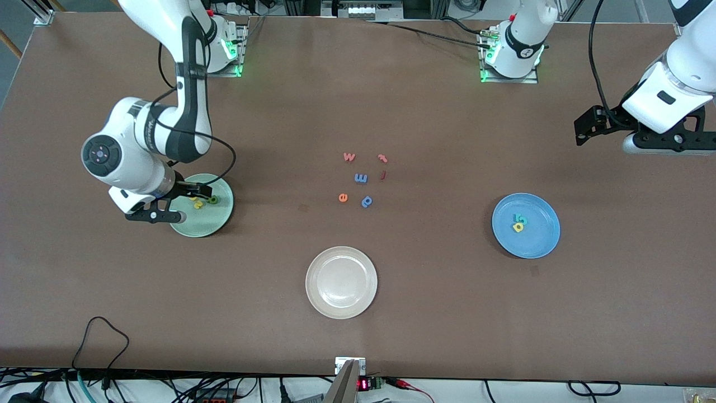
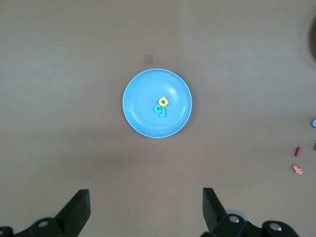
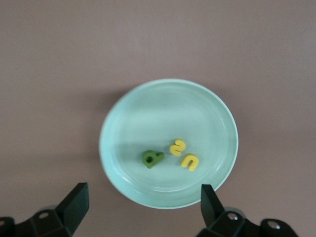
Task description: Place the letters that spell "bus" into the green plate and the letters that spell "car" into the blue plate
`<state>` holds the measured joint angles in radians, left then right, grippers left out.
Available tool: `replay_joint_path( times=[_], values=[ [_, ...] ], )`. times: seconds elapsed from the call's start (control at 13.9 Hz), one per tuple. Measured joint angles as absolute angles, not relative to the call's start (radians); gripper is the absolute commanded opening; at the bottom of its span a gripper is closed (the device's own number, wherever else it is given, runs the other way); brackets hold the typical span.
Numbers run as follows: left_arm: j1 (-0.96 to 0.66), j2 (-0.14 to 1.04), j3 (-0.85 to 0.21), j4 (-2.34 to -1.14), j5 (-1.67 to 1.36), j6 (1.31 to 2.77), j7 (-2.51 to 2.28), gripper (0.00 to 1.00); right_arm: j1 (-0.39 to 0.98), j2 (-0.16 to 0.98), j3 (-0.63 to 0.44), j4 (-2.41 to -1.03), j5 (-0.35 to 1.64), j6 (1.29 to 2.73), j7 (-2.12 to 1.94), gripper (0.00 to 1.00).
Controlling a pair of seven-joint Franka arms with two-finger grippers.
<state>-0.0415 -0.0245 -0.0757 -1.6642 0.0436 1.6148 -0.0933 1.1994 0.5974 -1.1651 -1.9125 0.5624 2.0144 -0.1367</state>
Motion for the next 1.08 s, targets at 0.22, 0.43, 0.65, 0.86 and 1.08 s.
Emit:
replay_joint_path(
  times=[0.22,0.43,0.65,0.86,1.08],
  values=[
    [-0.043,-0.035,-0.097,-1.663,0.044,1.606,-0.093,1.00,1.269,0.591,-1.239,-1.827,0.562,1.959,-0.072,1.00],
    [-0.056,-0.034,-0.136,-1.663,0.044,1.606,-0.094,1.00,1.268,0.592,-1.287,-1.745,0.562,1.874,-0.071,1.00],
    [-0.065,-0.034,-0.147,-1.663,0.044,1.607,-0.095,1.00,1.217,0.591,-1.283,-1.656,0.560,1.808,-0.071,1.00],
    [-0.065,-0.034,-0.147,-1.663,0.044,1.607,-0.094,1.00,1.012,0.580,-1.128,-1.450,0.512,1.684,-0.071,1.00],
    [-0.065,-0.034,-0.153,-1.662,0.044,1.607,-0.094,1.00,0.717,0.473,-0.799,-1.319,0.325,1.634,-0.071,1.00]
  ],
)
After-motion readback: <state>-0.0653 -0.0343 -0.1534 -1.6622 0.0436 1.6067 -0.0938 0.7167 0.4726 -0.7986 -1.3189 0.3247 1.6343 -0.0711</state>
